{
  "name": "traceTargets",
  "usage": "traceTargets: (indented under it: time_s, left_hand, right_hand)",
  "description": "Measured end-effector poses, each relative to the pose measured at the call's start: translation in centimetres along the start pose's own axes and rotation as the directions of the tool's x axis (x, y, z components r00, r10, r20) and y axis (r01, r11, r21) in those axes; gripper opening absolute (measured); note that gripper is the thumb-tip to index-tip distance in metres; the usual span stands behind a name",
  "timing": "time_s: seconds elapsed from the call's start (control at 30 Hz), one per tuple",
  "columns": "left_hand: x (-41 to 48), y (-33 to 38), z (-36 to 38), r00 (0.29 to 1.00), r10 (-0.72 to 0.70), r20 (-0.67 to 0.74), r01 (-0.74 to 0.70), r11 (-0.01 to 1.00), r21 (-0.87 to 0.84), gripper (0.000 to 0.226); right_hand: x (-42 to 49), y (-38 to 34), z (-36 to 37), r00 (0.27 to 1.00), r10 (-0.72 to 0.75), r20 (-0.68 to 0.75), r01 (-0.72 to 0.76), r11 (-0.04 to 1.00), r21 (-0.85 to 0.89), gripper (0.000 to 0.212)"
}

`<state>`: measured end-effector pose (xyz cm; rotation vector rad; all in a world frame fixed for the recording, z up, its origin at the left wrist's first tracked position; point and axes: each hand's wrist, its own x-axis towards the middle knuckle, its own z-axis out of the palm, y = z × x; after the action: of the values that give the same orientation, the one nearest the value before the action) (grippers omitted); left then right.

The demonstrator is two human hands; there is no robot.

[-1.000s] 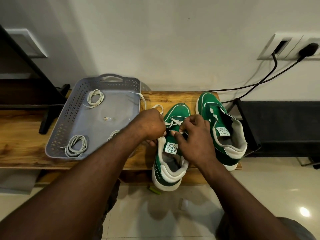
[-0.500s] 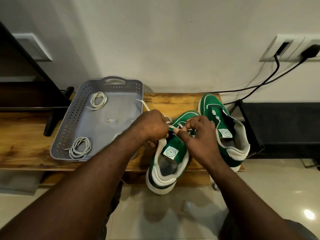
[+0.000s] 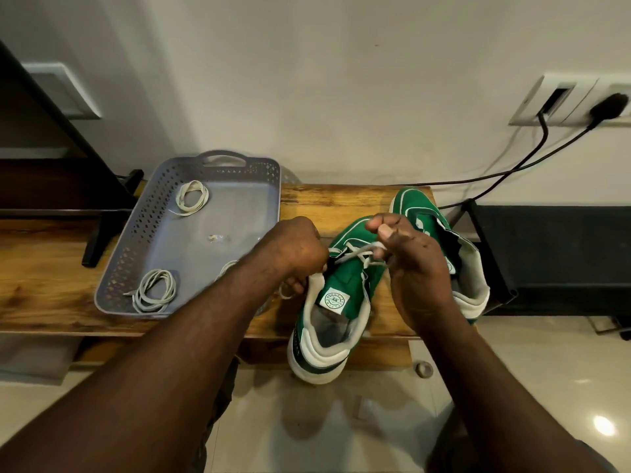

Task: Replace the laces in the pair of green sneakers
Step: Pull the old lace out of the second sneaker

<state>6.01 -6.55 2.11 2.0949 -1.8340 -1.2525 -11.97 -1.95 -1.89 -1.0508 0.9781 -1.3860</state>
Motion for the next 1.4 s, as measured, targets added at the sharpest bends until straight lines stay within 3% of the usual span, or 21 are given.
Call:
traceTargets:
  time_s: [0.07, 0.1, 0.17, 0.23, 0.33, 0.37, 0.43, 0.5, 0.57, 0.67, 0.73, 0.83, 0.9, 0.97, 1.03, 1.07, 1.13, 1.2, 1.3, 1.33, 1.4]
  left_hand:
    - [0.1, 0.2, 0.1, 1.0, 0.008, 0.007, -0.008, 1.0, -0.003, 0.007]
    - [0.1, 0.2, 0.1, 1.0, 0.012, 0.015, -0.012, 1.0, -0.01, 0.008]
    - [0.2, 0.1, 0.1, 1.0, 0.011, 0.027, -0.01, 1.0, -0.028, 0.008]
    - [0.2, 0.0, 0.1, 0.999, 0.006, 0.04, -0.004, 0.999, -0.046, 0.008]
    - [0.2, -0.1, 0.1, 0.999, 0.008, 0.04, -0.006, 0.999, -0.053, 0.009]
    - [0.1, -0.1, 0.0, 0.999, 0.008, 0.036, -0.006, 0.999, -0.046, 0.009]
    - [0.0, 0.0, -0.1, 1.0, -0.004, 0.029, 0.005, 1.0, -0.025, 0.008]
    - [-0.1, 0.0, -0.3, 0.999, -0.025, 0.03, 0.025, 1.0, -0.003, 0.007]
    - [0.0, 0.0, -0.6, 0.999, -0.04, 0.031, 0.04, 0.999, 0.003, 0.008]
    - [0.0, 0.2, -0.6, 0.999, -0.039, 0.027, 0.039, 0.999, 0.007, 0.008]
    - [-0.1, 0.3, -0.5, 0.999, -0.033, 0.025, 0.033, 0.999, 0.0, 0.009]
    - [-0.3, 0.4, -0.3, 0.999, -0.024, 0.035, 0.025, 1.0, -0.014, 0.013]
    - [-0.3, 0.5, -0.1, 0.999, -0.014, 0.042, 0.014, 1.0, 0.002, 0.017]
    - [-0.3, 0.5, 0.0, 0.999, -0.002, 0.046, 0.001, 1.0, 0.029, 0.018]
    - [-0.4, 0.6, 0.0, 0.999, 0.017, 0.041, -0.019, 0.999, 0.05, 0.017]
    - [-0.4, 0.7, 0.1, 0.999, 0.029, 0.041, -0.032, 0.997, 0.067, 0.017]
    - [-0.5, 0.7, 0.1, 0.997, 0.052, 0.049, -0.056, 0.994, 0.092, 0.018]
    - [-0.4, 0.7, 0.2, 0.996, 0.076, 0.044, -0.08, 0.992, 0.093, 0.024]
    - [-0.5, 0.8, 0.4, 0.992, 0.102, 0.081, -0.109, 0.99, 0.092, 0.04]
    - [-0.6, 0.9, 0.4, 0.99, 0.106, 0.093, -0.115, 0.989, 0.097, 0.047]
    - [-0.7, 1.1, 0.4, 0.988, 0.117, 0.105, -0.129, 0.984, 0.125, 0.056]
  right_hand:
    - [0.1, 0.7, 0.0, 0.994, 0.008, -0.106, -0.035, 0.966, -0.255, 0.03]
    - [0.2, 1.3, 0.0, 0.993, -0.004, -0.12, -0.055, 0.875, -0.481, 0.033]
    - [0.2, 2.2, 0.3, 0.996, -0.047, -0.074, -0.037, 0.54, -0.841, 0.025]
    - [0.1, 2.3, 0.7, 1.0, 0.006, -0.012, -0.013, 0.358, -0.934, 0.021]
    - [0.3, 2.8, 1.3, 0.999, 0.05, -0.011, -0.025, 0.281, -0.959, 0.014]
    - [0.4, 2.9, 1.4, 0.999, 0.039, 0.001, -0.011, 0.31, -0.951, 0.009]
    - [0.5, 2.6, 1.2, 1.0, 0.016, 0.011, 0.0, 0.562, -0.827, 0.005]
    - [0.4, 1.6, 0.5, 0.999, -0.033, 0.027, 0.042, 0.86, -0.508, 0.009]
    - [0.3, 0.5, 0.0, 0.995, -0.094, 0.042, 0.1, 0.98, -0.173, 0.011]
    - [-0.2, -0.8, 0.1, 0.993, -0.115, 0.0, 0.115, 0.993, 0.027, 0.016]
    - [-0.4, -1.1, 0.0, 0.998, -0.045, -0.054, 0.056, 0.97, 0.237, 0.014]
    - [-0.5, -2.3, 0.0, 0.997, 0.073, -0.033, -0.036, 0.771, 0.635, 0.006]
    - [-0.6, -2.8, 0.4, 0.993, 0.097, -0.07, -0.028, 0.758, 0.652, 0.005]
    - [-0.4, -2.1, 0.5, 0.981, 0.108, -0.16, -0.022, 0.887, 0.462, 0.007]
    - [0.0, -1.1, 0.4, 0.962, 0.052, -0.266, -0.072, 0.995, -0.068, 0.009]
    - [0.2, -0.5, 0.3, 0.962, 0.013, -0.273, -0.116, 0.924, -0.366, 0.012]
    - [0.1, 0.5, 0.2, 0.984, -0.008, -0.178, -0.132, 0.642, -0.755, 0.028]
    - [-0.3, 0.7, 0.5, 0.999, 0.025, -0.046, -0.053, 0.431, -0.901, 0.029]
    - [-0.2, 1.3, 0.5, 0.999, 0.026, 0.022, 0.014, 0.276, -0.961, 0.023]
    - [-0.1, 1.3, 0.5, 1.0, -0.018, 0.017, 0.022, 0.285, -0.958, 0.02]
    - [0.2, 0.7, 0.4, 0.989, -0.135, -0.063, -0.001, 0.419, -0.908, 0.017]
